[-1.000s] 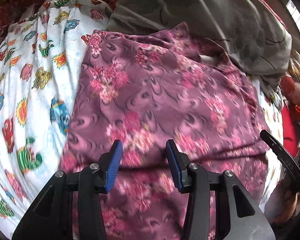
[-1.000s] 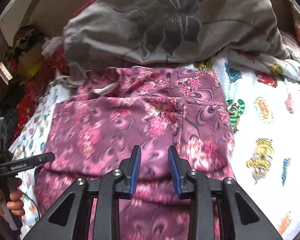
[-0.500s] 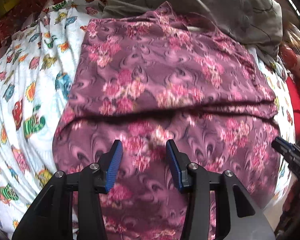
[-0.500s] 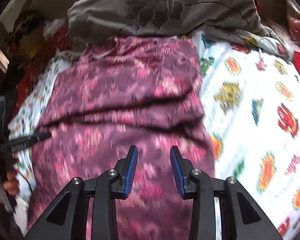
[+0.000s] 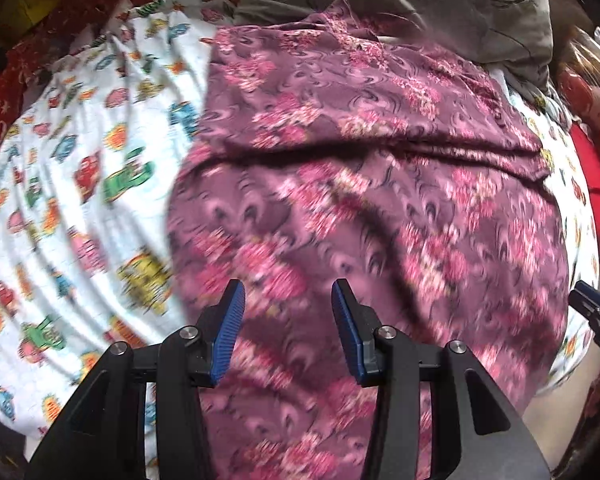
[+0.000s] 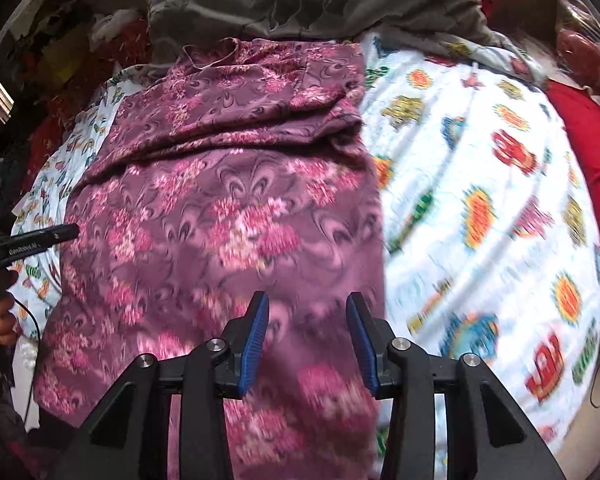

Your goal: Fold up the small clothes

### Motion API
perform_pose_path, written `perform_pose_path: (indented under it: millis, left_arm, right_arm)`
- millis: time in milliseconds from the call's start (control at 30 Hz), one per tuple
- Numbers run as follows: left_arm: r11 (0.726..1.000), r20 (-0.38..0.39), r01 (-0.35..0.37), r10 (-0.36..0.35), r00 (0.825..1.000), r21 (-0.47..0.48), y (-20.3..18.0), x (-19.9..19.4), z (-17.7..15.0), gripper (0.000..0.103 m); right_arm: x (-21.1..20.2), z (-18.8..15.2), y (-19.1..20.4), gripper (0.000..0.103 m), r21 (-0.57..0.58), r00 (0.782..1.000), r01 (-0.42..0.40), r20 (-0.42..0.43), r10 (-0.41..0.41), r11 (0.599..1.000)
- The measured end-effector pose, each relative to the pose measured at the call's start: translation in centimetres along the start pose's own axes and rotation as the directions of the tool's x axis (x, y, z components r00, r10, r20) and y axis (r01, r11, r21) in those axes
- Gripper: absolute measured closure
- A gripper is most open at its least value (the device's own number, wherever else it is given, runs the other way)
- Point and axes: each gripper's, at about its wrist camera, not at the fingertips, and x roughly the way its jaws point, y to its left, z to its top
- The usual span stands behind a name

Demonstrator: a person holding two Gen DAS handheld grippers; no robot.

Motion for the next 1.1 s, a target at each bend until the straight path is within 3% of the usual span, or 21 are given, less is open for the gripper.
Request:
perform_pose_path:
  millis: [133,233,367,467,667,767,933,967,1000,1033,1067,1100]
  left_arm:
    - [1.0,-0.02,-0.015,0.015,1.0,0.015,0.8,-1.2,-1.9,0.06]
    - [0.997,-0.095,0.081,-0.083,0.992,-0.019,2.0,-0.5,-2.4,0.06]
    - [0.976,-0.213,0.184,-0.205,0.955,-0.112,5.4,-0.1,-5.5,0.06]
    - [0.96,-0.26,0.23,-0.265,0.928,-0.158,6.8,-0.4,-8.0,0.06]
    - [0.938,-0.328,0.32,-0.345,0.879,-0.13,5.8,-1.5,-12.3,0.056]
    - [0.948,-0.336,0.31,-0.316,0.887,-0.073,4.5,-1.7,-12.9,0.046]
    - [0.958,-0.346,0.286,-0.275,0.897,-0.019,2.8,-2.0,-12.9,0.046]
    - [0.96,-0.351,0.281,-0.265,0.898,-0.005,2.5,-2.2,-13.0,0.055]
    - [0.964,-0.351,0.266,-0.245,0.904,0.011,2.3,-2.3,-13.1,0.075]
    - [0.97,-0.356,0.241,-0.214,0.91,0.034,2.1,-2.3,-13.3,0.084]
    - [0.972,-0.36,0.233,-0.204,0.91,0.039,2.2,-2.3,-13.4,0.095]
    - [0.97,-0.363,0.242,-0.217,0.906,0.023,2.5,-2.4,-13.5,0.098]
  right_arm:
    - [-1.2,-3.1,-1.0,0.058,0.026,1.0,0.005,0.004,-0.006,1.0]
    - [-1.4,-4.9,-1.8,0.058,0.065,1.0,-0.007,-0.008,0.007,0.998]
    - [-1.6,-7.3,-2.9,0.054,0.119,0.999,-0.046,-0.015,0.048,0.992]
    - [-1.4,-9.5,-4.1,0.053,0.162,0.996,-0.074,-0.029,0.08,0.984]
    - [-0.1,-13.9,-6.6,0.047,0.245,0.986,-0.121,-0.085,0.146,0.962]
    - [1.1,-16.1,-8.0,0.045,0.329,0.968,-0.187,-0.101,0.231,0.926]
    - [3.9,-17.9,-8.7,0.045,0.437,0.913,-0.328,-0.081,0.4,0.837]
    - [4.4,-18.1,-8.6,0.045,0.448,0.9,-0.355,-0.075,0.43,0.82]
    - [4.7,-18.2,-8.5,0.045,0.451,0.891,-0.373,-0.07,0.45,0.811]
    - [5.1,-18.3,-8.2,0.046,0.45,0.871,-0.411,-0.064,0.487,0.793]
    - [5.2,-18.2,-7.9,0.054,0.442,0.853,-0.444,-0.058,0.519,0.779]
    - [5.2,-18.2,-7.8,0.063,0.433,0.841,-0.467,-0.05,0.538,0.771]
